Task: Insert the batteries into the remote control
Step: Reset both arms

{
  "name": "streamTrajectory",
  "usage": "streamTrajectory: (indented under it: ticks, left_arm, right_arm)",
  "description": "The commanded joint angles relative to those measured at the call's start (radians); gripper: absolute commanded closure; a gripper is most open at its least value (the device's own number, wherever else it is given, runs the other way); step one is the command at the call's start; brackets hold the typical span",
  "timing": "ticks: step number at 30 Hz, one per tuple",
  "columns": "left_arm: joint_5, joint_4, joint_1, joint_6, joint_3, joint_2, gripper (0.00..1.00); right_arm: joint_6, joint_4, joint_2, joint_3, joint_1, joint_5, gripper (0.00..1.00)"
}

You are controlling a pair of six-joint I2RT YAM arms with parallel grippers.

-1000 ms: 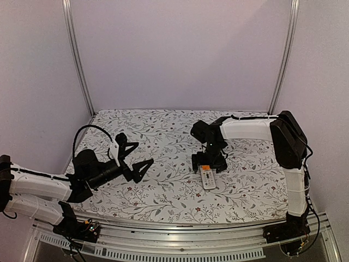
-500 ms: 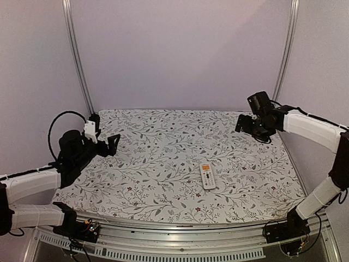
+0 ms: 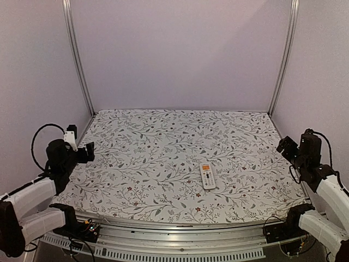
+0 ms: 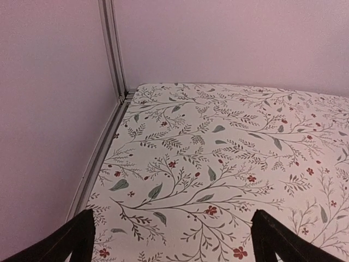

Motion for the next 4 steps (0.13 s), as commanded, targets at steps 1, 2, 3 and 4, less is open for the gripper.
streamTrajectory:
  ticks: [1,2,3,4]
  left_arm:
    - [-0.001,-0.019,0.067,0.054,-0.035,-0.024,0.00]
    - [0.006,-0.018,0.078,0.058,-0.038,-0.028,0.00]
    - [0.011,-0.016,0.086,0.061,-0.043,-0.032,0.00]
    - [0.020,-0.015,0.095,0.068,-0.047,-0.036,0.00]
  right_arm:
    - [0.009,0.128,-0.099,-0.106,0.000,0.000,0.01]
    - [-0.011,0.156,-0.115,-0.127,0.000,-0.020,0.01]
    - [-0.022,0.175,-0.138,-0.143,0.001,-0.030,0.01]
    - [-0.032,0.188,-0.153,-0.155,0.002,-0.037,0.01]
